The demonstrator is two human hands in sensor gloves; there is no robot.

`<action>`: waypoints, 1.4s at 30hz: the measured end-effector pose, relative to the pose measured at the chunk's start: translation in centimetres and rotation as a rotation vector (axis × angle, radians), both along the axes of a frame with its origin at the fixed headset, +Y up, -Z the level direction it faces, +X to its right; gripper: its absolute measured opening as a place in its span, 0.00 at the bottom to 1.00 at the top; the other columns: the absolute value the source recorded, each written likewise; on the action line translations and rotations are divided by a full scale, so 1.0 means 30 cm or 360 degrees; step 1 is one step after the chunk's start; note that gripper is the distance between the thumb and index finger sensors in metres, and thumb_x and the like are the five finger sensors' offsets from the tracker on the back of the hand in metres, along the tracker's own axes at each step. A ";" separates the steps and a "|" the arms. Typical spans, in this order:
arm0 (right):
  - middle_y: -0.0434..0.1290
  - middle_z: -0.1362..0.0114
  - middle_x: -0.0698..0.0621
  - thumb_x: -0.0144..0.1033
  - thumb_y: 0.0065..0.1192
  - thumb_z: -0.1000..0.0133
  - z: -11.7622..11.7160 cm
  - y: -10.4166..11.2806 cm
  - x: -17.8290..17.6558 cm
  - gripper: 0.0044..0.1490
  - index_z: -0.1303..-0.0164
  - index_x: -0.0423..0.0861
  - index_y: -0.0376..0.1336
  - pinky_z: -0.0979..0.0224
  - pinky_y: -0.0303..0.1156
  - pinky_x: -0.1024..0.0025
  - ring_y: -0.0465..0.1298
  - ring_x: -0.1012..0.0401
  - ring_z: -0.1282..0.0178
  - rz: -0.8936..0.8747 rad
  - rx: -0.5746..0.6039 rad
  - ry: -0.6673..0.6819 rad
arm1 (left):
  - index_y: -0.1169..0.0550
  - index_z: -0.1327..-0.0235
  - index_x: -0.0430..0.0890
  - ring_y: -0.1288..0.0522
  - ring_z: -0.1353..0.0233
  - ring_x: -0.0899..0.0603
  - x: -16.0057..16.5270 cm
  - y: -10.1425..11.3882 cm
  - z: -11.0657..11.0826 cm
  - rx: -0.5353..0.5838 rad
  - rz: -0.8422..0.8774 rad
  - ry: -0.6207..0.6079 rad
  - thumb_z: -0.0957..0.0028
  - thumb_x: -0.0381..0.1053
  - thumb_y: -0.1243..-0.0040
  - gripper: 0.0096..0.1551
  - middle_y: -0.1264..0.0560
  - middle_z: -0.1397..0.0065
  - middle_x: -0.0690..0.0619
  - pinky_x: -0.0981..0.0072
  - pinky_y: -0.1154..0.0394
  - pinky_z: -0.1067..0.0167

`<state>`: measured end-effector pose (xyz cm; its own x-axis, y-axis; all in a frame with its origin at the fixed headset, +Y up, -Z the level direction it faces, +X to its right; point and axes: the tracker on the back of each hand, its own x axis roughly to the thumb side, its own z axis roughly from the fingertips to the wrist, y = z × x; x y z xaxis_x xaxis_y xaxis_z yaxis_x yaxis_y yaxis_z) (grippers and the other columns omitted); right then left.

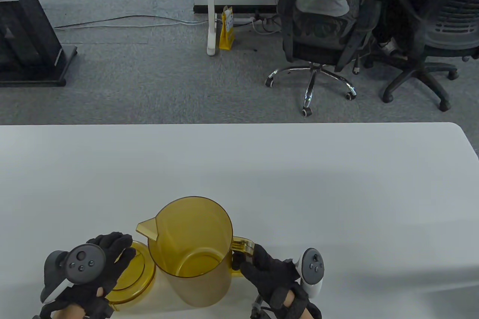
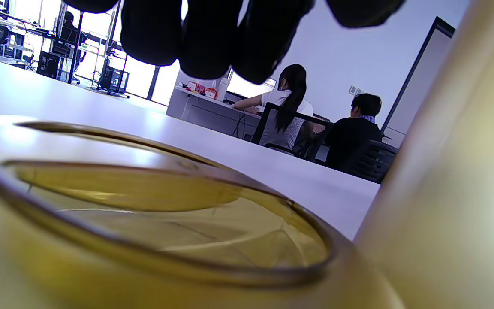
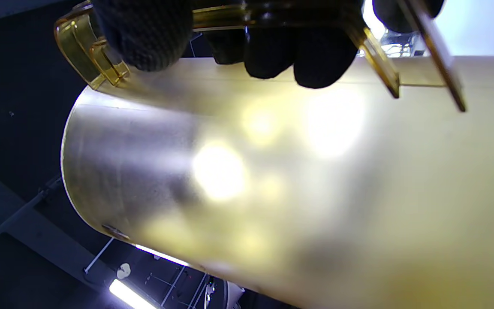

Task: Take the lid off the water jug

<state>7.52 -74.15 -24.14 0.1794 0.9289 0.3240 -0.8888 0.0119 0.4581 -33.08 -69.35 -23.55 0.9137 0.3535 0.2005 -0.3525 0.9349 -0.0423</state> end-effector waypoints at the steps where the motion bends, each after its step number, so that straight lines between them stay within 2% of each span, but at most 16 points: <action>1: 0.68 0.37 0.34 0.47 0.60 0.41 0.000 0.004 0.002 0.38 0.25 0.38 0.59 0.32 0.58 0.35 0.71 0.41 0.40 0.0023 0.0013 -0.0001 | 0.21 0.33 0.44 0.31 0.27 0.29 0.002 -0.002 0.001 0.0004 0.0011 -0.0017 0.43 0.60 0.49 0.33 0.26 0.26 0.36 0.30 0.42 0.29; 8: 0.65 0.35 0.30 0.48 0.60 0.41 0.001 0.021 0.015 0.40 0.24 0.35 0.60 0.32 0.55 0.33 0.66 0.36 0.37 0.0119 0.0062 -0.0011 | 0.22 0.33 0.44 0.31 0.27 0.29 0.023 -0.005 -0.002 -0.0010 -0.0055 -0.0056 0.43 0.61 0.49 0.33 0.27 0.26 0.36 0.29 0.42 0.29; 14: 0.60 0.31 0.28 0.47 0.64 0.42 0.011 0.059 0.032 0.48 0.20 0.33 0.52 0.31 0.53 0.32 0.62 0.34 0.33 0.0177 0.0105 0.0003 | 0.21 0.33 0.43 0.31 0.27 0.29 0.003 -0.011 -0.007 -0.0004 0.0001 -0.0046 0.43 0.61 0.49 0.33 0.26 0.26 0.36 0.29 0.42 0.29; 19: 0.62 0.31 0.27 0.50 0.64 0.44 0.034 0.143 0.082 0.49 0.21 0.33 0.54 0.32 0.54 0.32 0.63 0.33 0.33 0.0657 0.0412 -0.0195 | 0.21 0.33 0.43 0.31 0.28 0.29 -0.005 -0.008 -0.018 -0.0002 0.0100 -0.0056 0.43 0.61 0.49 0.33 0.26 0.27 0.35 0.29 0.42 0.29; 25: 0.57 0.26 0.26 0.50 0.64 0.43 0.061 0.221 0.155 0.47 0.21 0.34 0.57 0.31 0.52 0.31 0.59 0.32 0.29 0.0928 0.0535 -0.0237 | 0.21 0.33 0.43 0.31 0.27 0.28 0.009 -0.011 -0.011 -0.0023 0.0003 -0.0088 0.43 0.61 0.50 0.34 0.27 0.26 0.35 0.29 0.42 0.29; 29: 0.62 0.29 0.26 0.50 0.61 0.42 0.080 0.262 0.215 0.45 0.23 0.33 0.59 0.32 0.55 0.31 0.63 0.32 0.32 0.1089 0.0633 -0.0448 | 0.21 0.33 0.43 0.31 0.27 0.29 0.017 -0.003 -0.007 0.0033 0.0002 -0.0115 0.43 0.61 0.50 0.33 0.26 0.26 0.36 0.29 0.42 0.29; 31: 0.65 0.32 0.25 0.49 0.55 0.39 0.076 0.255 0.236 0.42 0.24 0.31 0.61 0.34 0.57 0.31 0.66 0.32 0.35 0.1126 0.0620 -0.0603 | 0.21 0.34 0.43 0.31 0.28 0.29 0.022 0.001 -0.008 0.0091 0.0012 -0.0120 0.43 0.61 0.50 0.33 0.26 0.26 0.36 0.29 0.42 0.29; 34: 0.64 0.33 0.22 0.49 0.51 0.38 0.059 0.223 0.247 0.43 0.24 0.30 0.61 0.36 0.56 0.29 0.65 0.29 0.36 0.1325 0.0477 -0.0693 | 0.21 0.33 0.43 0.32 0.27 0.29 0.025 -0.005 -0.013 0.0065 -0.0020 -0.0110 0.43 0.61 0.50 0.33 0.27 0.26 0.36 0.29 0.43 0.29; 37: 0.63 0.32 0.21 0.50 0.50 0.38 0.032 0.178 0.245 0.43 0.24 0.30 0.60 0.35 0.54 0.28 0.63 0.28 0.35 0.1538 0.0372 -0.0747 | 0.21 0.33 0.43 0.32 0.27 0.29 0.024 -0.022 -0.021 0.0029 -0.0094 -0.0088 0.43 0.61 0.49 0.33 0.27 0.26 0.36 0.29 0.43 0.29; 42: 0.62 0.32 0.20 0.47 0.51 0.38 -0.018 0.101 0.229 0.42 0.25 0.28 0.61 0.33 0.47 0.27 0.62 0.27 0.35 0.1840 0.0296 -0.0788 | 0.21 0.33 0.43 0.32 0.27 0.29 0.019 -0.027 -0.024 0.0029 -0.0125 -0.0063 0.43 0.61 0.49 0.33 0.27 0.26 0.35 0.29 0.42 0.29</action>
